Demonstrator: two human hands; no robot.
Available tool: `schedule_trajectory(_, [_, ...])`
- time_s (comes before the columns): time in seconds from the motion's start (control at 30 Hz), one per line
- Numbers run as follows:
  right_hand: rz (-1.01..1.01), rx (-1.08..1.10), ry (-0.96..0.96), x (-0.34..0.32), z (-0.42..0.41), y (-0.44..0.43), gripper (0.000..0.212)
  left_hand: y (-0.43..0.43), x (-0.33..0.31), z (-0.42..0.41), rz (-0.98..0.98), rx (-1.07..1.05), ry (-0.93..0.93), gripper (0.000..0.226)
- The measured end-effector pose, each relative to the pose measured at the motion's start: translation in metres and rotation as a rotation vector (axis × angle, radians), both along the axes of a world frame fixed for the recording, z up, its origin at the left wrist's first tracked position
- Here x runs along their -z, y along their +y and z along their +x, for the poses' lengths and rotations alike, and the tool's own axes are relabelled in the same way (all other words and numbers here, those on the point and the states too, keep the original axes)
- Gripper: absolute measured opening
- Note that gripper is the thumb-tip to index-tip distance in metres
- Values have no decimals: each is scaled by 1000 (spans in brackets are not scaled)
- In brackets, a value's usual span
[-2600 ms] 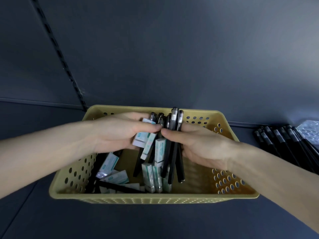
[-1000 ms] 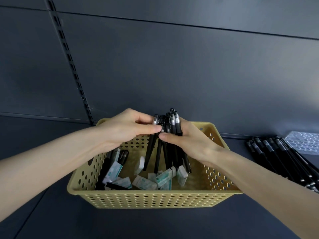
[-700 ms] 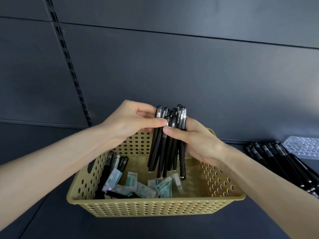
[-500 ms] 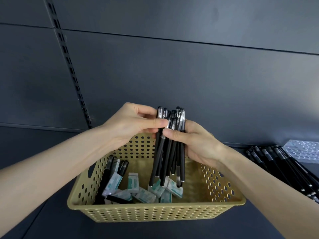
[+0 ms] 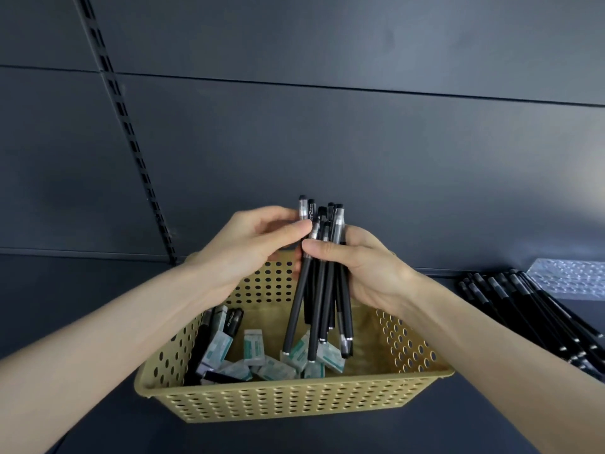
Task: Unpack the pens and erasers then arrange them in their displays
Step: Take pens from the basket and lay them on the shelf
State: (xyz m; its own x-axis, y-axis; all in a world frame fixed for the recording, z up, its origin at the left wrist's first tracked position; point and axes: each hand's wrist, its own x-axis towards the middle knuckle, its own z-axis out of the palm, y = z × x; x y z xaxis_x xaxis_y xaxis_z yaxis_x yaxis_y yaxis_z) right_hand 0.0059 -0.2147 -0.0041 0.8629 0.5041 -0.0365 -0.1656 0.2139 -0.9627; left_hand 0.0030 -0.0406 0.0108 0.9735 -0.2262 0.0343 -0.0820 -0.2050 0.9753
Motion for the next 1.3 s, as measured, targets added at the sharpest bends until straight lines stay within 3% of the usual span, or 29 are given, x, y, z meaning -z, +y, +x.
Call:
schedule_trajectory(0.17, [166,132,-32,-16,-8,-5,21,-15,-3,-20,-2,261,145,54])
schedule_trajectory(0.3, [297,213,-37,-32,-23,-26,23,-43,-9,-35,-5,317,150,53])
schedule_trajectory(0.53, [213,295,-141,-50,-70,-112,30,-136,-14,-69,-189,444,179,37])
schedule_trajectory(0.77, [138,382,-147,-31,-126,-242,24,-271,14,-119,-179,511,195,14])
schedule_trajectory(1.07, [38,412,-74,0,-107,-334,13,-368,45,-118,-114,324,126,15])
schedule_trajectory(1.17, [-16,394,-59,14,-82,-346,12,-383,65,-99,26,183,41,28])
schedule_trajectory(1.3, [-258,369,-82,33,-46,-354,11,-390,89,-70,274,90,-56,35])
